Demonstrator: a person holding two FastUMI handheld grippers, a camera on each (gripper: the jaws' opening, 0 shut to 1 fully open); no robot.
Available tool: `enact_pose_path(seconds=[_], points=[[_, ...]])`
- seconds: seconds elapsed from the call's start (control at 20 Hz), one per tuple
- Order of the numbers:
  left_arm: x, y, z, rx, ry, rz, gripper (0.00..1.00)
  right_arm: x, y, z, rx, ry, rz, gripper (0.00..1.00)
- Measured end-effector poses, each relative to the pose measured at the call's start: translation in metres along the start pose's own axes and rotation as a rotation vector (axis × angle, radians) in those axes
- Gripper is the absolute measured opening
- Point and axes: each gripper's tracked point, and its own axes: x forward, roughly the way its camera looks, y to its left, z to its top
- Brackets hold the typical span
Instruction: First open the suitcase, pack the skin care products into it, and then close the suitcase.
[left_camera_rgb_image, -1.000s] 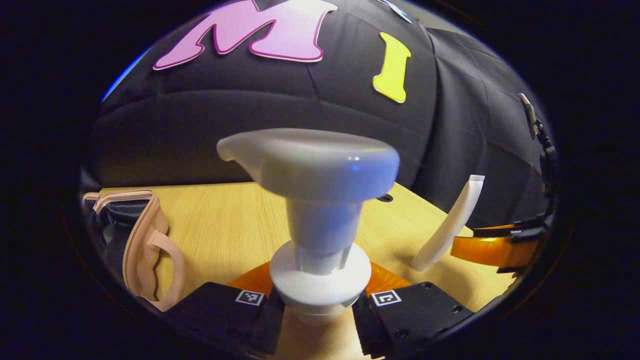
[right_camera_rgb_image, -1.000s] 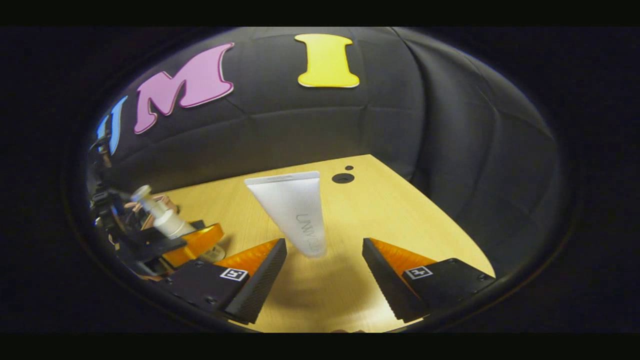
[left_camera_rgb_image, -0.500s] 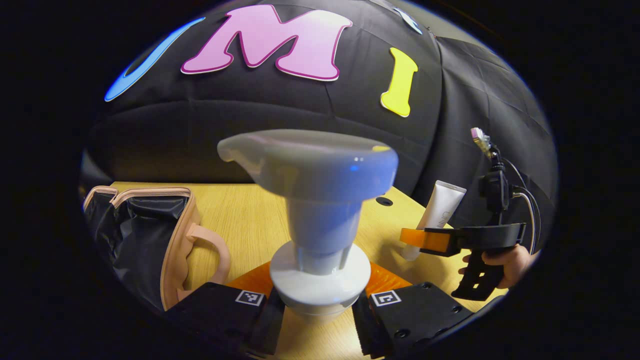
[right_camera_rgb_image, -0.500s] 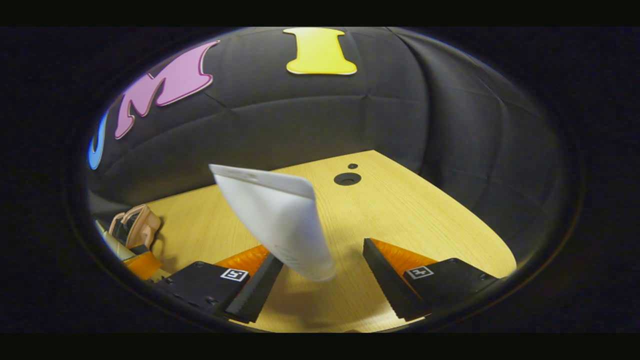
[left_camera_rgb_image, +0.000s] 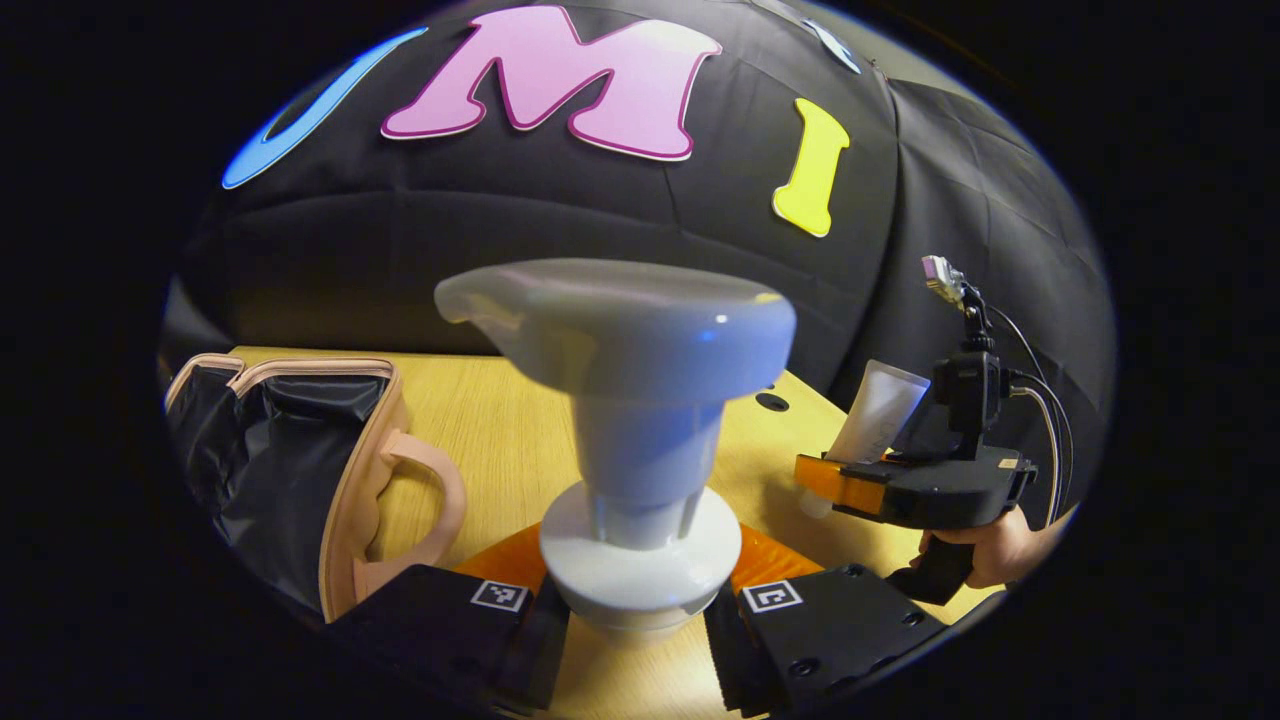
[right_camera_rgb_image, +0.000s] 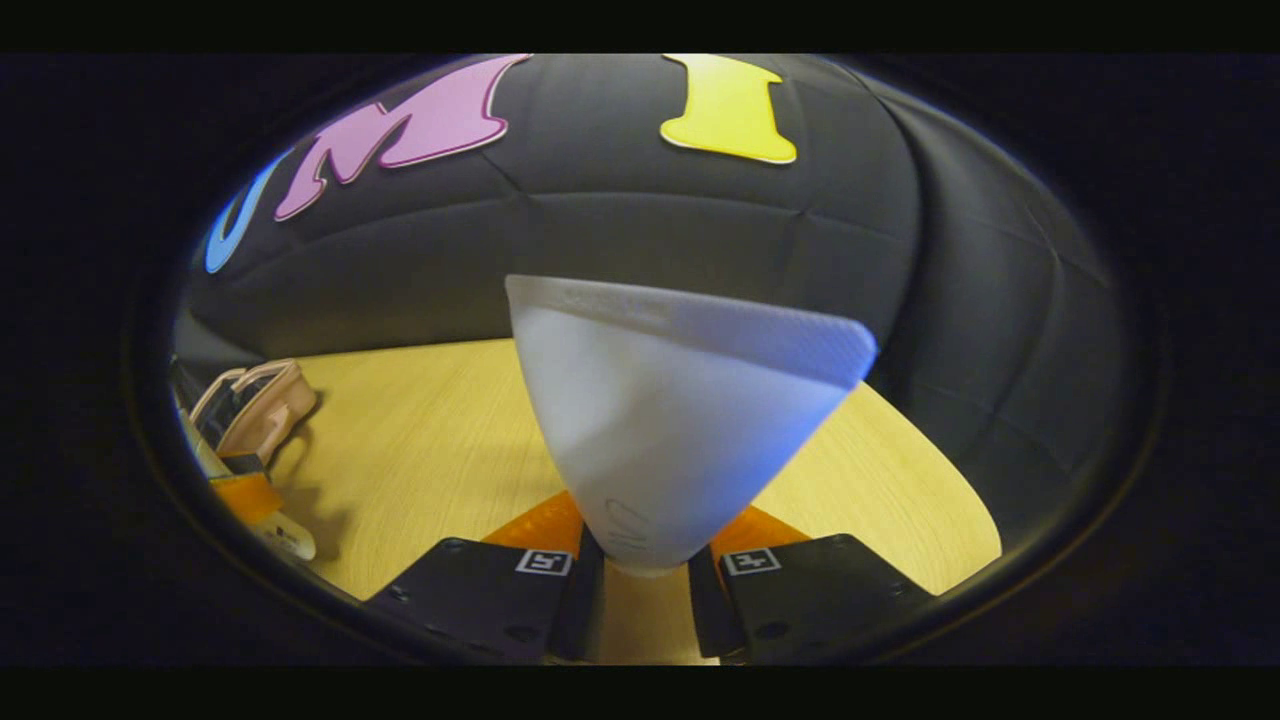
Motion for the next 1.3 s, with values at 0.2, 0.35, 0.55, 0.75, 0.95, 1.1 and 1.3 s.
enact_pose_path(seconds=[0.2, 0.35, 0.55, 0.75, 0.95, 1.1, 1.3], points=[[-0.013, 0.006, 0.013, 0.019, -0.03, -0.004, 0.63, -0.027, 0.018, 0.027, -0.042, -0.072, 0.051, 0.39], [-0.034, 0.016, 0.034, 0.004, -0.07, -0.006, 0.63, -0.057, 0.037, 0.049, -0.029, -0.111, 0.079, 0.39], [-0.076, 0.055, 0.07, -0.011, -0.14, 0.035, 0.63, -0.107, 0.092, 0.08, -0.012, -0.158, 0.182, 0.39], [-0.118, 0.114, 0.085, -0.011, -0.163, 0.108, 0.63, -0.149, 0.163, 0.097, -0.049, -0.189, 0.291, 0.39], [-0.139, 0.182, 0.076, -0.043, -0.098, 0.182, 0.63, -0.173, 0.235, 0.104, -0.075, -0.205, 0.38, 0.39], [-0.141, 0.224, 0.057, -0.032, -0.004, 0.206, 0.63, -0.188, 0.297, 0.109, -0.067, -0.21, 0.457, 0.39], [-0.117, 0.251, 0.037, -0.064, 0.126, 0.18, 0.63, -0.189, 0.351, 0.11, -0.046, -0.206, 0.519, 0.39]])
